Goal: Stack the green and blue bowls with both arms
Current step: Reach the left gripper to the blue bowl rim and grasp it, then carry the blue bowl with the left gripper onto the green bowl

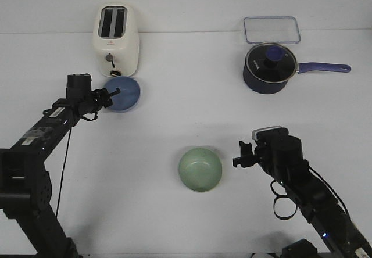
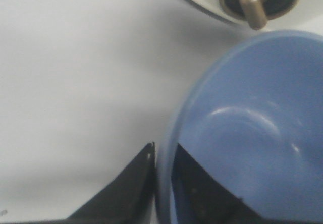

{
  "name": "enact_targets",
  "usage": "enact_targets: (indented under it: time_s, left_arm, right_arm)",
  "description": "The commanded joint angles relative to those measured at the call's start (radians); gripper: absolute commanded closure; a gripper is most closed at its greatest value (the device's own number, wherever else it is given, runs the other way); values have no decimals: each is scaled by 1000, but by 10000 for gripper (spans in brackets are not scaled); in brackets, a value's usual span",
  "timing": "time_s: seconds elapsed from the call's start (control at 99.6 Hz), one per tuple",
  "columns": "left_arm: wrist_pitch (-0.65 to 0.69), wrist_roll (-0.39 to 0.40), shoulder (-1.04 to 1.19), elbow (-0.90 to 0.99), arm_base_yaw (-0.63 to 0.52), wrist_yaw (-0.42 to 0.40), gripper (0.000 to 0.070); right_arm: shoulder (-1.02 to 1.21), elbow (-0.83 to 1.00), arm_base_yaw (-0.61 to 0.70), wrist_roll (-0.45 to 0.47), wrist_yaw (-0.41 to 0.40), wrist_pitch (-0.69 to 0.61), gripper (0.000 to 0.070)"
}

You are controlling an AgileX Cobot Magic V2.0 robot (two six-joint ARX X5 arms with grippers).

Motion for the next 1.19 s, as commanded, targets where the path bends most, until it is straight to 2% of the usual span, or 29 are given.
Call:
enact_targets:
  time_s: [0.0, 0.181, 0.291, 0.462, 0.623, 0.793, 1.064, 1.115, 1.185]
  left_arm:
    - [-13, 33, -34, 22, 2, 13, 687]
    - [-154, 113, -189, 21, -20, 58, 687]
    - [-202, 166, -315, -11, -69, 75, 687]
    - [-130, 130, -529, -184, -216, 203, 687]
    - [-89, 105, -610, -324, -414, 197, 687]
    - [-13, 87, -567, -371, -586, 195, 687]
    - [116, 81, -427, -371, -702, 195, 681]
    - [139, 81, -412, -371, -710, 195, 630]
    - [169, 78, -406, -371, -719, 200, 462]
  right_arm:
    - [4, -19, -23, -9, 13, 24, 362]
    - [-24, -134, -116, 0, 9, 119, 363]
    - [-28, -170, -159, -2, 8, 120, 363]
    - [-28, -173, -182, -5, -29, 130, 363]
    - [-28, -173, -182, -5, -54, 141, 363]
    - [-28, -173, -182, -5, -77, 141, 363]
    - [-28, -173, -181, -5, -78, 140, 363]
    - [-28, -173, -181, -5, -78, 140, 363]
    - [-28, -173, -181, -5, -77, 142, 363]
